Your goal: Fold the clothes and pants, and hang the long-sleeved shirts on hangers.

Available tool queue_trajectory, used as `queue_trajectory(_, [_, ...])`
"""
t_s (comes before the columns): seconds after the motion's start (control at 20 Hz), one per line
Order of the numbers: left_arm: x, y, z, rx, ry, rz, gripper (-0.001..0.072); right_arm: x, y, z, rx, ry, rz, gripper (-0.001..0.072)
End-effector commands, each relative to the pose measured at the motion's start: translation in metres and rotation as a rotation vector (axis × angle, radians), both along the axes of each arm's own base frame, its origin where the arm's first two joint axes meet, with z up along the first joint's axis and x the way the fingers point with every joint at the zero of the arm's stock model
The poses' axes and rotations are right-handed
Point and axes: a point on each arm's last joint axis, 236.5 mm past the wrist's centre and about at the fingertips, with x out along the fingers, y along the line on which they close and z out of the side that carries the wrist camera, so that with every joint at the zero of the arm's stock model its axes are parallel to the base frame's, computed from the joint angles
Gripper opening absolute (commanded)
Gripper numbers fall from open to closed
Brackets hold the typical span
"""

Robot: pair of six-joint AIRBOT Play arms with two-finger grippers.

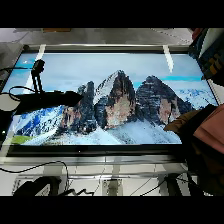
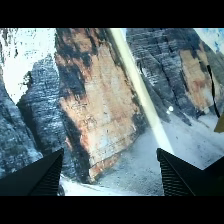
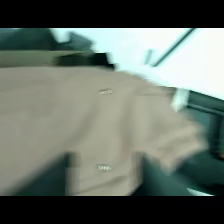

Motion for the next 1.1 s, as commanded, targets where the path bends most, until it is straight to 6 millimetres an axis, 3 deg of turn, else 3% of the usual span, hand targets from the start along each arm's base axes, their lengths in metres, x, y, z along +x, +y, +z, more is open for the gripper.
queue_trajectory(0.0, [0.0, 0.0, 0.0, 0.0, -0.001, 0.001, 0.066, 0.083, 0.029, -0.035, 0.212, -0.186, 0.247, 0.0019])
queue_trajectory(0.1, [0.0, 0.0, 0.0, 0.0, -0.001, 0.001, 0.066, 0.134, 0.061, -0.047, 0.287, -0.259, 0.443, 0.0018])
queue_trajectory(0.2, [0.0, 0.0, 0.0, 0.0, -0.001, 0.001, 0.066, 0.17, 0.094, -0.053, 0.287, -0.239, 0.638, 0.0017])
queue_trajectory(0.3, [0.0, 0.0, 0.0, 0.0, -0.001, 0.001, 0.066, 0.206, 0.143, -0.052, 0.274, -0.229, 0.844, 0.0018])
queue_trajectory(0.4, [0.0, 0.0, 0.0, 0.0, -0.001, 0.001, 0.066, 0.236, 0.206, -0.041, 0.247, -0.26, 1.074, 0.0018])
queue_trajectory(0.6, [0.0, 0.0, 0.0, 0.0, -0.001, 0.001, 0.066, 0.264, 0.336, -0.009, 0.097, -0.354, 1.571, 0.0018])
queue_trajectory(0.7, [0.0, 0.0, 0.0, 0.0, -0.001, 0.001, 0.066, 0.265, 0.382, 0.0, 0.002, -0.377, 1.761, 0.0019])
queue_trajectory(0.8, [0.0, 0.0, 0.0, 0.0, -0.001, 0.001, 0.066, 0.269, 0.407, -0.005, -0.066, -0.347, 1.868, 0.0019])
queue_trajectory(1.05, [0.0, 0.0, 0.0, 0.0, -0.001, 0.001, 0.066, 0.29, 0.41, -0.06, 0.053, -0.197, 1.797, 0.0019])
